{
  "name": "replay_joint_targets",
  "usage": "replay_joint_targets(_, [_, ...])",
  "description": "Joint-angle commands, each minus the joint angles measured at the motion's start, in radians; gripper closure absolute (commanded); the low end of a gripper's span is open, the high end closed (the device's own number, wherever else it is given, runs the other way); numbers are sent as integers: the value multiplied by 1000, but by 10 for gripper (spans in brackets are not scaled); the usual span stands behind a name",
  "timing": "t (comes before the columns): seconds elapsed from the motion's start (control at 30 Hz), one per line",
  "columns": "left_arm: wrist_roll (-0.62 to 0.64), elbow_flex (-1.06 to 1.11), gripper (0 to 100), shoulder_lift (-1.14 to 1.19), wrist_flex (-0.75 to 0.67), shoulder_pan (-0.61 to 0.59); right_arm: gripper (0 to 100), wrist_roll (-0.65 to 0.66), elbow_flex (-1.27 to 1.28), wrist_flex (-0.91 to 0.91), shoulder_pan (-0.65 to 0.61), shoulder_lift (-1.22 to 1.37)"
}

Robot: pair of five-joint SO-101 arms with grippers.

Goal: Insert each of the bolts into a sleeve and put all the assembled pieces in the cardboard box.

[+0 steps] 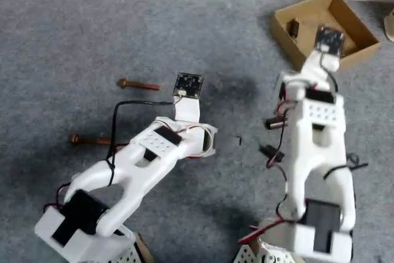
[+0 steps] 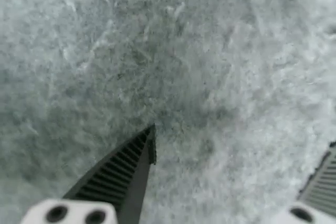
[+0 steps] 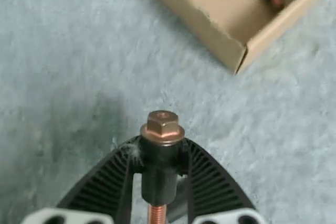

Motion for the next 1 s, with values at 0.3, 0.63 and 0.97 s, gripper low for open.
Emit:
replay_joint_targets(0.3, [6,-56,558,1,-18,-10,994,3,-647,156,120,354])
replay_joint_targets(0.63, [5,-54,558,1,-18,-10,994,74,-1010,180,139,642])
replay_joint_targets(0.97, [-34,-54,558,7,-18,-7,994,80,-1345,179,142,886])
